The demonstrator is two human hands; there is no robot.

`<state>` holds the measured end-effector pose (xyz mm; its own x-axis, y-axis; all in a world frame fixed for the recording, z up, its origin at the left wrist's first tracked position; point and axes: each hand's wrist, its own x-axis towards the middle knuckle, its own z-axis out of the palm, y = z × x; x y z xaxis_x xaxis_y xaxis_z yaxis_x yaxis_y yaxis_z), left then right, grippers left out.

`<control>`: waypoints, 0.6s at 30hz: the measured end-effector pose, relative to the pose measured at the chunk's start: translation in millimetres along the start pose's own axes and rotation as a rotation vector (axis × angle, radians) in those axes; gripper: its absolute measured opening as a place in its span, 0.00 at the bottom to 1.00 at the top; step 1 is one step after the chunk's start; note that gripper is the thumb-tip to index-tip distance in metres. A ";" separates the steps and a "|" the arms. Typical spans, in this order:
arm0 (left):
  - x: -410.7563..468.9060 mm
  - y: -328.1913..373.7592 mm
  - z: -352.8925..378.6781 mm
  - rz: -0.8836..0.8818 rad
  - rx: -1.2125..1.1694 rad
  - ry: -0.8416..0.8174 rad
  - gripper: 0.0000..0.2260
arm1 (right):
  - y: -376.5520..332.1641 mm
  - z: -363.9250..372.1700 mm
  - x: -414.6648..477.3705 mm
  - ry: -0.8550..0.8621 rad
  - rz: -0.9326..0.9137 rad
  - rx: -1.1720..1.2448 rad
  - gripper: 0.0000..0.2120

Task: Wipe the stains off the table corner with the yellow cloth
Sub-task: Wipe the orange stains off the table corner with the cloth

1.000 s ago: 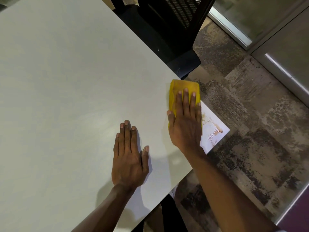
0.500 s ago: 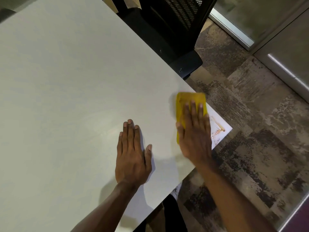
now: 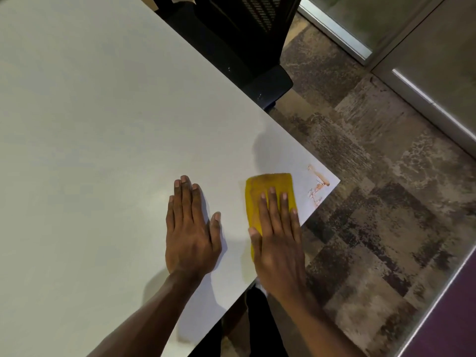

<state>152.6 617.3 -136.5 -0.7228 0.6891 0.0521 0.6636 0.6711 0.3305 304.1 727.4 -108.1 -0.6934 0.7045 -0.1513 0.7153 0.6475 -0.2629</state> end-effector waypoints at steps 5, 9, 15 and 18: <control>-0.8 0.5 -1.6 -0.002 0.012 -0.008 0.34 | 21.3 -13.0 68.5 0.015 0.045 -0.044 0.31; -1.0 -0.5 -1.2 -0.002 0.005 -0.008 0.34 | 26.0 -23.7 110.8 -0.002 0.112 -0.067 0.32; -0.8 -0.8 -2.8 0.011 0.002 0.000 0.34 | -4.2 -10.7 36.3 0.006 0.034 0.003 0.32; -0.7 0.0 -2.7 0.002 0.002 0.006 0.34 | -14.3 1.8 -19.3 -0.007 -0.019 0.025 0.33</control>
<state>152.6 616.1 -134.1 -0.7223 0.6892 0.0583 0.6657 0.6698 0.3289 307.0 704.0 -103.2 -0.7077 0.6898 -0.1530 0.6995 0.6536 -0.2891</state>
